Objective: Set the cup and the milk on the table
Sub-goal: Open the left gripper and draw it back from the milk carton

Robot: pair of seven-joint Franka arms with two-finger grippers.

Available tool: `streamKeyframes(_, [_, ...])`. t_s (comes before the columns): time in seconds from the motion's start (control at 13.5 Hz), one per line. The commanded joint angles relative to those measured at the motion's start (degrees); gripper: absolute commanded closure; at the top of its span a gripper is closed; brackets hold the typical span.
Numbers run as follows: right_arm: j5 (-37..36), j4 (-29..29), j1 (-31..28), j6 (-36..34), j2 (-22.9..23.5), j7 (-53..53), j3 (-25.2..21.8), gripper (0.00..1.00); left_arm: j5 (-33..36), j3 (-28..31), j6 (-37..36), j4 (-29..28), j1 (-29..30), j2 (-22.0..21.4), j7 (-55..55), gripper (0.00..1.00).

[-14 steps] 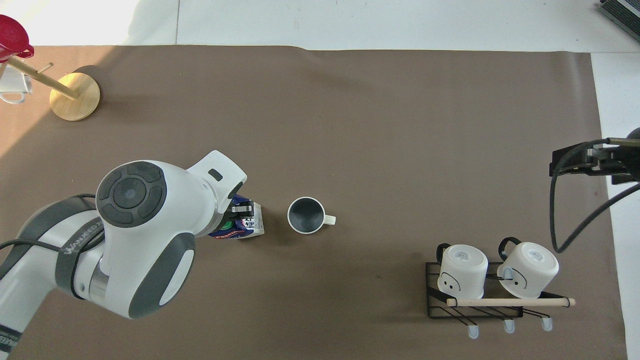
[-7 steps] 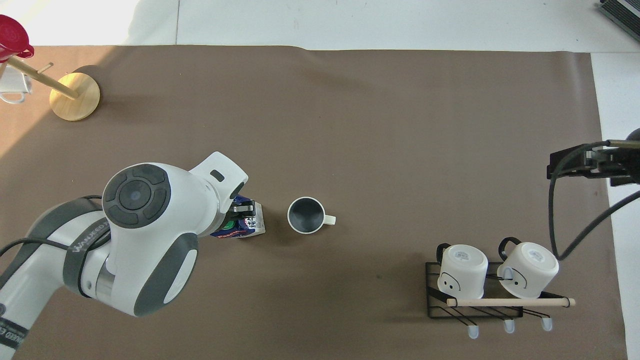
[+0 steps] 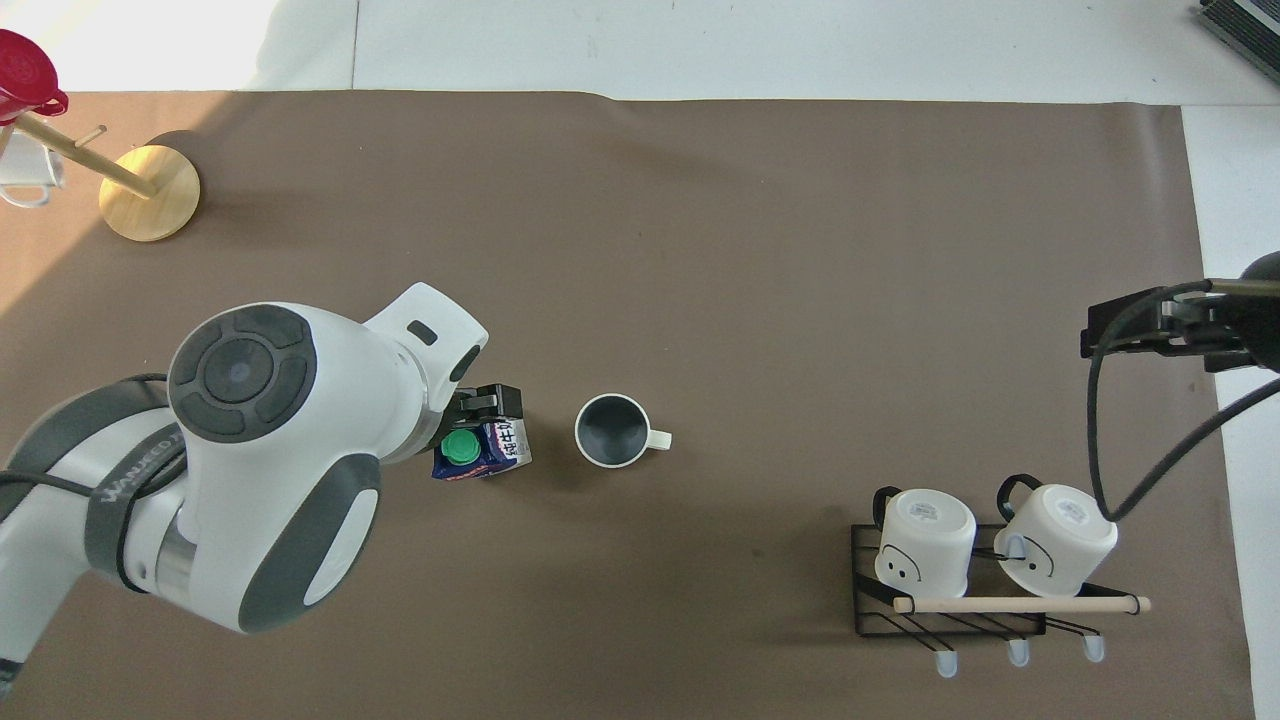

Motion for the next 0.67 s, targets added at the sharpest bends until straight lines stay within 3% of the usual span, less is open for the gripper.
streamKeyframes(0.0, [1.1, 0.3, -0.3, 0.3, 0.1, -1.5, 0.2, 0.00, 0.5, 0.9, -5.8, 5.4, 0.8, -0.6, 2.4, 0.00])
streamKeyframes(0.59, [-1.2, 0.8, 0.6, 0.2, 0.2, -0.9, 0.3, 0.00, 0.7, 0.9, -20.3, 17.8, 12.8, -0.4, 20.4, 0.00])
